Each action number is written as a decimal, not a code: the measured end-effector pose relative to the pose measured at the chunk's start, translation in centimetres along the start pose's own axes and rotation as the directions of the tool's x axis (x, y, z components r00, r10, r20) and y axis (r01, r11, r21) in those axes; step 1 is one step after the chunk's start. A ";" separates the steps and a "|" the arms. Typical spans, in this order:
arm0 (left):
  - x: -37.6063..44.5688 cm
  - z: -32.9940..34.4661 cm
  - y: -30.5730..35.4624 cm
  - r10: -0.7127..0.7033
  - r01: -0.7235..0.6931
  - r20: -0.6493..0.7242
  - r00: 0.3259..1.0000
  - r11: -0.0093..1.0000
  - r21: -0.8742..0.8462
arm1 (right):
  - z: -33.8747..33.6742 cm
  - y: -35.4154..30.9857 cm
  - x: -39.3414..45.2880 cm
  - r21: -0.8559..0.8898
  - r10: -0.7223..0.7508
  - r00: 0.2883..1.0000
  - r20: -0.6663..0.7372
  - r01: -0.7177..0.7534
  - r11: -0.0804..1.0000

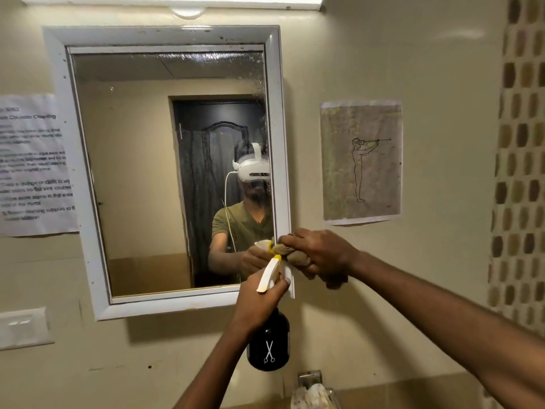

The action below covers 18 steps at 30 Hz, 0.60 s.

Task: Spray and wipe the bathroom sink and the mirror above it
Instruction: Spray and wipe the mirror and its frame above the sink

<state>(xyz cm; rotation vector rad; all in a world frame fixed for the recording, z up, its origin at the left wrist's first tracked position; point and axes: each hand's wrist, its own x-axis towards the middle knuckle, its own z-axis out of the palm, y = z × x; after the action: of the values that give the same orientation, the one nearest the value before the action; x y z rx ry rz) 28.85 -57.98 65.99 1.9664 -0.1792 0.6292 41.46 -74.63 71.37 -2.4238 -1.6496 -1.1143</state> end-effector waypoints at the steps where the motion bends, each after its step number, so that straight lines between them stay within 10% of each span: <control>1: 0.0 -0.1 0.1 -0.011 0.012 0.007 1.000 1.000 -0.008 | -0.7 0.4 0.6 -0.018 -0.008 1.000 -0.010 0.008 1.000; 7: 1.5 -1.0 3.4 -0.073 0.071 -0.031 0.997 0.996 -0.049 | -10.5 4.0 8.8 0.048 0.175 0.929 -0.327 -0.169 0.984; 18: 2.1 -0.6 4.5 -0.086 0.081 -0.025 0.996 0.986 -0.149 | -9.7 4.1 8.4 0.081 0.191 0.931 -0.311 -0.174 0.981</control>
<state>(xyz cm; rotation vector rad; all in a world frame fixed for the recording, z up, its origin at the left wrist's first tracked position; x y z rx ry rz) 28.71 -59.30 70.87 1.8107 -0.1198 0.5756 41.16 -73.28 84.77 -2.1684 -1.3102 -1.3269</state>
